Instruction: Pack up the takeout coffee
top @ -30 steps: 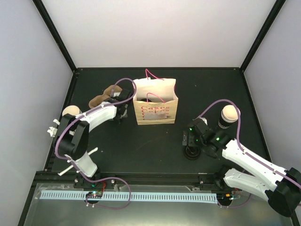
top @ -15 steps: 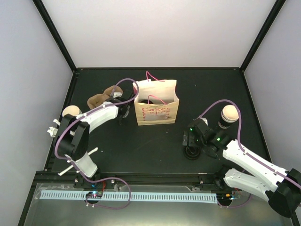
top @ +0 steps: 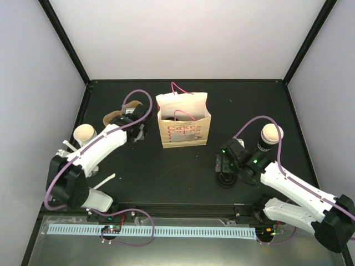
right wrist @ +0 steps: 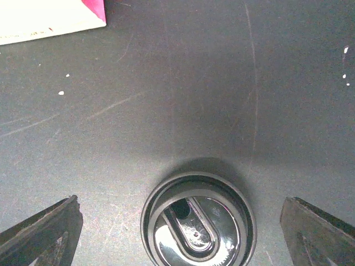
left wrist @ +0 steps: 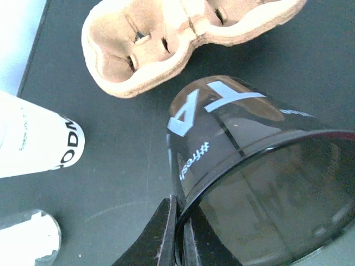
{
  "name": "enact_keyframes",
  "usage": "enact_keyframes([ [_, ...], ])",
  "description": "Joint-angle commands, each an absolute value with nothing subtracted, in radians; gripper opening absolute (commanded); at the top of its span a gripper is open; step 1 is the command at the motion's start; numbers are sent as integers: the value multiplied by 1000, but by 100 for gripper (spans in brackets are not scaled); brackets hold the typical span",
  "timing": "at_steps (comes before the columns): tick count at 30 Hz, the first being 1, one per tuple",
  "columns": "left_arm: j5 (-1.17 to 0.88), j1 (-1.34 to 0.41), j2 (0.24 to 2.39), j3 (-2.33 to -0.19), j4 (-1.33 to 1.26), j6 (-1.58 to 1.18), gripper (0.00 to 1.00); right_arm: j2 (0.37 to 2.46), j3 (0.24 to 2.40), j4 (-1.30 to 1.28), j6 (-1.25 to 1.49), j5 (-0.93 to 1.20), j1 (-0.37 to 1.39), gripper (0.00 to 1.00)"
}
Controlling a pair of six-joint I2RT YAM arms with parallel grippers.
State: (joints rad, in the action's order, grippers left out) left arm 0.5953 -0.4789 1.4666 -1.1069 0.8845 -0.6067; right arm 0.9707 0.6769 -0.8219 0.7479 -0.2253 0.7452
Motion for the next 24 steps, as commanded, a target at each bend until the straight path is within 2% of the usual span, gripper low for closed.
enact_keyframes([
  [1,399,-460,1328,-1119,1006,-639,3,1004,733,-873,768,-239,745,100],
  [10,-34,-463,1123,-998,1069,-642,2,1142,767,-953,800,-220,750,100],
  [16,-244,-539,1051,-857,946,-704,2,1170,733,-945,835,-194,791,100],
  [24,-353,-750,1092,-768,741,-836,2,1184,669,-876,864,-128,806,96],
])
